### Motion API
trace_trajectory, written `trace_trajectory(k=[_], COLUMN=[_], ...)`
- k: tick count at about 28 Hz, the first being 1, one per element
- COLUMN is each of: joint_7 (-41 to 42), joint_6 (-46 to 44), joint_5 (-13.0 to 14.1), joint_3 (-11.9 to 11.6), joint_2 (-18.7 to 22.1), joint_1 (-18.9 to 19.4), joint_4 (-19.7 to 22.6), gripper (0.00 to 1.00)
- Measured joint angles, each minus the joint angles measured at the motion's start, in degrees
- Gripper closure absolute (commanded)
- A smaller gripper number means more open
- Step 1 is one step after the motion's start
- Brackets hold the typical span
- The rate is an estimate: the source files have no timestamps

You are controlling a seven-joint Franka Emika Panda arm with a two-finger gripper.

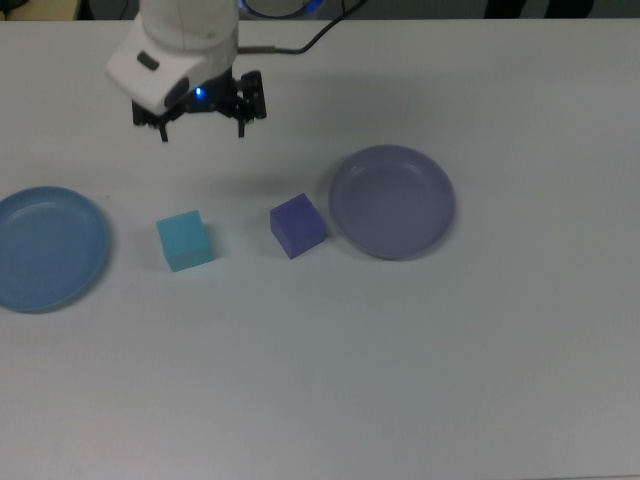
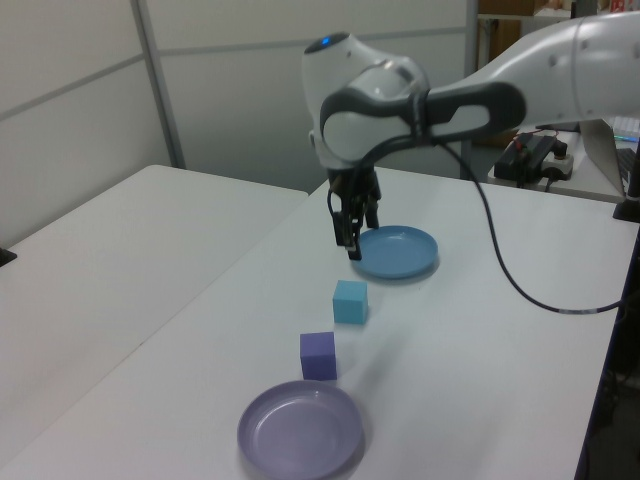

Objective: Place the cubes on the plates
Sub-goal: 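Lower the open gripper down onto the cyan cube, then close the gripper on the cyan cube and lift it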

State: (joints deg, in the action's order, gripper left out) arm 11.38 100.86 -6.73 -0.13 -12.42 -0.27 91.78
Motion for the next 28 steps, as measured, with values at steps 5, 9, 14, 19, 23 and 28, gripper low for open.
trace_trajectory(k=[5,9,14,19,23,28], joint_7=[5.3,6.7,7.1,7.1,7.1,7.1], joint_6=[3.9,7.7,11.1,14.6,17.0,20.4], joint_5=[0.0,-0.3,-1.8,-2.1,-2.1,-2.1], joint_3=[-0.1,-0.2,-0.2,-0.2,-0.2,-0.3], joint_2=[-3.5,-6.5,-9.9,-11.6,-12.4,-14.2], joint_1=[-1.6,-2.7,-3.0,-3.0,-3.0,-3.5], joint_4=[0.0,0.0,0.6,2.0,3.1,3.7], gripper=[0.00,0.00,0.00,0.00,0.00,0.00])
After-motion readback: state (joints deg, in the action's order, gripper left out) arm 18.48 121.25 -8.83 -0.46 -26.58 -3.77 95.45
